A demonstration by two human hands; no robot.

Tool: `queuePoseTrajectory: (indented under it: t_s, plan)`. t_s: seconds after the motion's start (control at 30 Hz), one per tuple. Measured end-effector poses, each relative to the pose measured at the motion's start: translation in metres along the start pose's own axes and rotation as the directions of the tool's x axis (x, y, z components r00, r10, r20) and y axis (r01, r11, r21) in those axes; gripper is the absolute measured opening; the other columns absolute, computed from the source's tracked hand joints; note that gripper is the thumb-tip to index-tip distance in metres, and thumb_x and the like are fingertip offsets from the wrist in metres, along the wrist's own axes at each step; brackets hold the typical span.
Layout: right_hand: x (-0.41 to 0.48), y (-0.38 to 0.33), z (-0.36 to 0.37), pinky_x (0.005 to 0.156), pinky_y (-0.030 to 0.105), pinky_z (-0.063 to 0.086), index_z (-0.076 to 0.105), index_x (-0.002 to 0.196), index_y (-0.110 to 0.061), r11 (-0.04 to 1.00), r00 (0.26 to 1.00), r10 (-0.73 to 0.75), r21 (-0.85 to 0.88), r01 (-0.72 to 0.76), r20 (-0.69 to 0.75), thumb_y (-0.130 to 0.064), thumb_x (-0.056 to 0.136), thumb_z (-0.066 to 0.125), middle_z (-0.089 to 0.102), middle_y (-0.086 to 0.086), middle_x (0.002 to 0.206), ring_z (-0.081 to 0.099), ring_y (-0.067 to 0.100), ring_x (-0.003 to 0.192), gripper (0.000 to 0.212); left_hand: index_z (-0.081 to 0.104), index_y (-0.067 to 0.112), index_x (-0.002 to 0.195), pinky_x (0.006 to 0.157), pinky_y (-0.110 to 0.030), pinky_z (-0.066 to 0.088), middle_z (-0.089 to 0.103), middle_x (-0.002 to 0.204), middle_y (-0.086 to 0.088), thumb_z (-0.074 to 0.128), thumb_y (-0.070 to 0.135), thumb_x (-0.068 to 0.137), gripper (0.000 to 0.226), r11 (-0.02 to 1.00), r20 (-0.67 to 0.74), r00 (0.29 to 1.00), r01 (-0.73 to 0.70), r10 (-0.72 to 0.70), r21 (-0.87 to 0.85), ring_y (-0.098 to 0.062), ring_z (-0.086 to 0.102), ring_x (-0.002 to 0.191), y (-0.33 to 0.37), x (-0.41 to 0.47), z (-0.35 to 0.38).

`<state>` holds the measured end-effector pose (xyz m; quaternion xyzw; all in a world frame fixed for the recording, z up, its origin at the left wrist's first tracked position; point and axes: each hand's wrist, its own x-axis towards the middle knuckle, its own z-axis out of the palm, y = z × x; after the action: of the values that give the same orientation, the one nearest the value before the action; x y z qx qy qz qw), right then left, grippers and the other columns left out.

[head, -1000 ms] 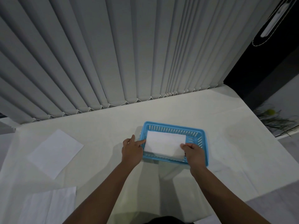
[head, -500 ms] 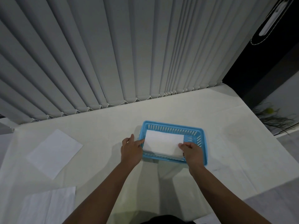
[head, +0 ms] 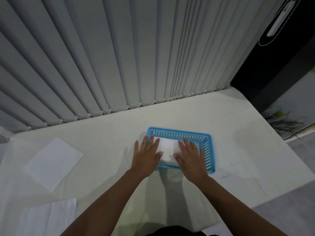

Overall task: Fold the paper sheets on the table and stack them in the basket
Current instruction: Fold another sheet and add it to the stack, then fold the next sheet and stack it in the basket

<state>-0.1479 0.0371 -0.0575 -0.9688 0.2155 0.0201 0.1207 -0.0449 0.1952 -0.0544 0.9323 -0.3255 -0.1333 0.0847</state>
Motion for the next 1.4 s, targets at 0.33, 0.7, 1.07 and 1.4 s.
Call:
queuePoseTrajectory:
  t_s: [0.33, 0.7, 1.07, 1.4]
  plan:
    - [0.005, 0.018, 0.012, 0.116, 0.055, -0.009, -0.006, 0.152, -0.029, 0.996, 0.981, 0.008, -0.084, 0.009, 0.196, -0.071, 0.075, -0.015, -0.007, -0.004, 0.162, -0.007, 0.027, 0.149, 0.088, -0.005, 0.023, 0.151, 0.112, -0.055, -0.016, -0.007, 0.162, -0.005, -0.028, 0.07, 0.067, 0.098, 0.983, 0.062, 0.997, -0.063, 0.053, 0.172, -0.026, -0.01, 0.149, -0.008, 0.007, 0.014]
    - [-0.004, 0.06, -0.017, 0.117, 0.044, 0.014, 0.02, 0.151, -0.017, 0.861, 0.927, 0.373, 0.385, -0.331, -0.038, -0.054, 0.094, 0.039, 0.014, 0.011, 0.161, 0.016, 0.036, 0.143, 0.07, 0.026, 0.018, 0.148, 0.116, -0.042, 0.026, 0.035, 0.153, -0.007, 0.029, 0.053, 0.096, 0.063, 0.855, -0.113, 0.954, 0.192, -0.278, -0.482, -0.026, 0.034, 0.139, -0.023, 0.009, 0.011]
    - [-0.003, 0.066, -0.019, 0.075, 0.033, 0.049, 0.044, 0.118, -0.011, 0.353, 0.874, 0.416, 0.841, -0.409, 0.251, -0.019, 0.093, 0.058, 0.064, 0.014, 0.115, 0.064, 0.011, 0.081, 0.029, 0.043, 0.015, 0.131, 0.092, -0.037, 0.042, 0.056, 0.115, -0.003, 0.03, 0.047, 0.098, 0.048, 0.443, 0.099, 0.869, 0.341, -0.485, -0.829, -0.021, 0.053, 0.1, 0.007, 0.005, 0.01]
    - [0.004, 0.011, -0.012, 0.075, 0.032, 0.052, 0.042, 0.124, -0.012, 0.411, 0.927, 0.251, 0.836, -0.363, 0.28, -0.031, 0.092, 0.059, 0.065, 0.006, 0.11, 0.066, 0.021, 0.09, 0.041, 0.046, 0.013, 0.129, 0.086, -0.03, 0.035, 0.054, 0.111, -0.001, 0.03, 0.045, 0.099, 0.046, 0.407, 0.018, 0.768, 0.359, -0.64, -0.84, -0.019, 0.05, 0.097, -0.034, -0.046, -0.006]
